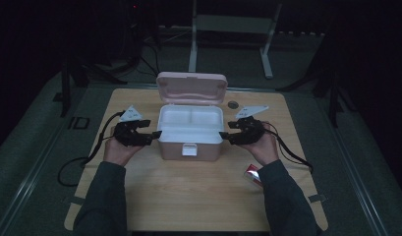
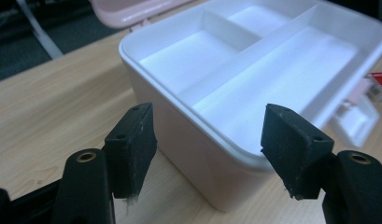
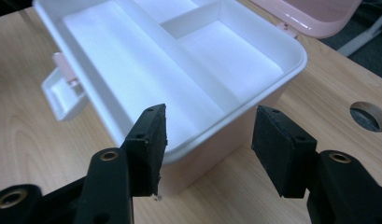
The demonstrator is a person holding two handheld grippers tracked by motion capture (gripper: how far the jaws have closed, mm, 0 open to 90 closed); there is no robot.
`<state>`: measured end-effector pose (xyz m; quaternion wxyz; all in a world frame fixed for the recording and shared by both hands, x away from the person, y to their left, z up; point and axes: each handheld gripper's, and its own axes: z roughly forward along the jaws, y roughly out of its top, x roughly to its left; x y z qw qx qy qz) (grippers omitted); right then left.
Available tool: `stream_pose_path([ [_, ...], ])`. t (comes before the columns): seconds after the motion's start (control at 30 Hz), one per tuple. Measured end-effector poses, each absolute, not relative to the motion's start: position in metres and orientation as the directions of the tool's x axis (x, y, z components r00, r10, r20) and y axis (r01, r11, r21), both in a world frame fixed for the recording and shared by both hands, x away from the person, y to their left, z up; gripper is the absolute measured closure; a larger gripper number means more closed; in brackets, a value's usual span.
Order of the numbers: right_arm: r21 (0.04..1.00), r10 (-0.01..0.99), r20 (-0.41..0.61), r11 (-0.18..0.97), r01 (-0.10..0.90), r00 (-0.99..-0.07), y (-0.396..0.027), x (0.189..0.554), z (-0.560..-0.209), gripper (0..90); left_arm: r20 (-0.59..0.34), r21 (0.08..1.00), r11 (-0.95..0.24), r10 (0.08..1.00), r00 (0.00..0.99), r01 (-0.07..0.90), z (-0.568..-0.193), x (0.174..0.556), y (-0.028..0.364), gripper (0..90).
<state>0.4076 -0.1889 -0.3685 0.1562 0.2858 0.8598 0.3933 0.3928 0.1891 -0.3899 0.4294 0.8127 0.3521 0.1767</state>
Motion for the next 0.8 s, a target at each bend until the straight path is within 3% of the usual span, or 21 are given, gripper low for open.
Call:
stream_pose_path([
  [0.23, 0.743, 0.622, -0.04, 0.541, 0.393, -0.782, -0.181, 0.418, -0.378, 43.0, -0.044, 0.797, -0.399, 0.71, 0.703, 0.453, -0.402, 0.408, 0.178, 34.9],
  [0.8, 0.734, 0.623, -0.01, 0.536, 0.417, -0.782, -0.191, 0.414, -0.383, 42.6, -0.081, 0.814, -0.36, 0.707, 0.702, 0.457, -0.407, 0.402, 0.165, 37.1],
])
